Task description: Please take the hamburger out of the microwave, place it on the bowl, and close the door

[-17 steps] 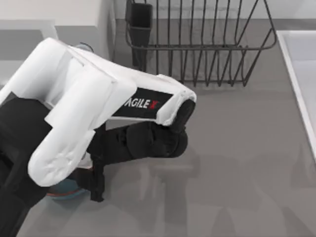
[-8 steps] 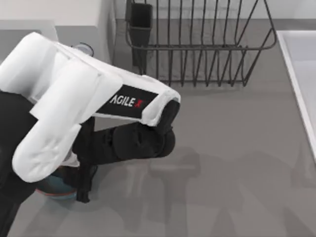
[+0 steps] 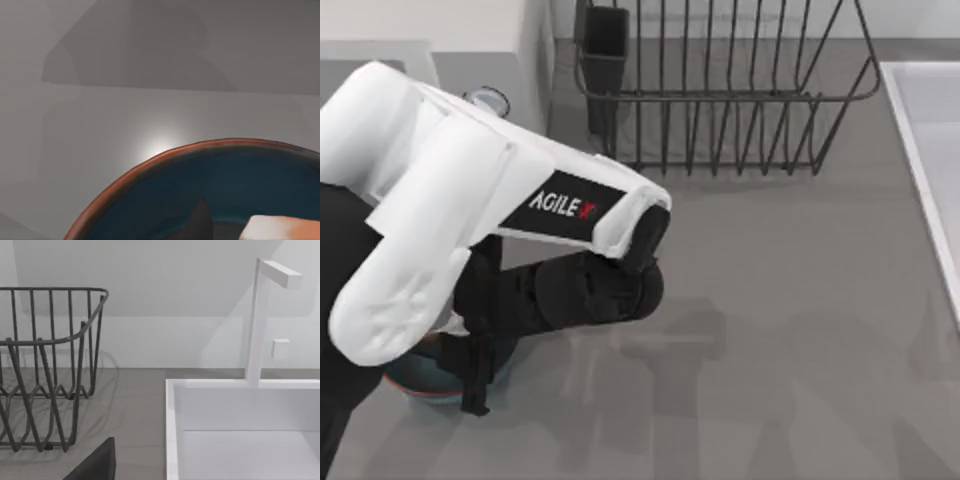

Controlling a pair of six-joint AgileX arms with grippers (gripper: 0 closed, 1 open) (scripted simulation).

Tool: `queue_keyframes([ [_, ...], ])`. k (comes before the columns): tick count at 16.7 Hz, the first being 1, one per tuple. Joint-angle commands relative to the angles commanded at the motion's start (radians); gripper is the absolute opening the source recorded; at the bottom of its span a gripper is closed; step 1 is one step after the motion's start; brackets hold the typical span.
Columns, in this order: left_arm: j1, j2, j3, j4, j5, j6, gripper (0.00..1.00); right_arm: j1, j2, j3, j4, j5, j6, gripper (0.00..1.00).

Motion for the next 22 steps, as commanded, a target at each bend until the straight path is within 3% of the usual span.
queue_keyframes([
  [1,0.000,0.000,0.000,0.000,0.000,0.000,0.00,0.000,0.000,0.000,0.000,0.000,0.000,1.00],
  [14,0.000,0.000,0.000,0.000,0.000,0.000,0.98,0.000,0.000,0.000,0.000,0.000,0.000,1.00],
  [22,0.000,0.000,0.000,0.000,0.000,0.000,1.00,0.000,0.000,0.000,0.000,0.000,0.000,1.00],
])
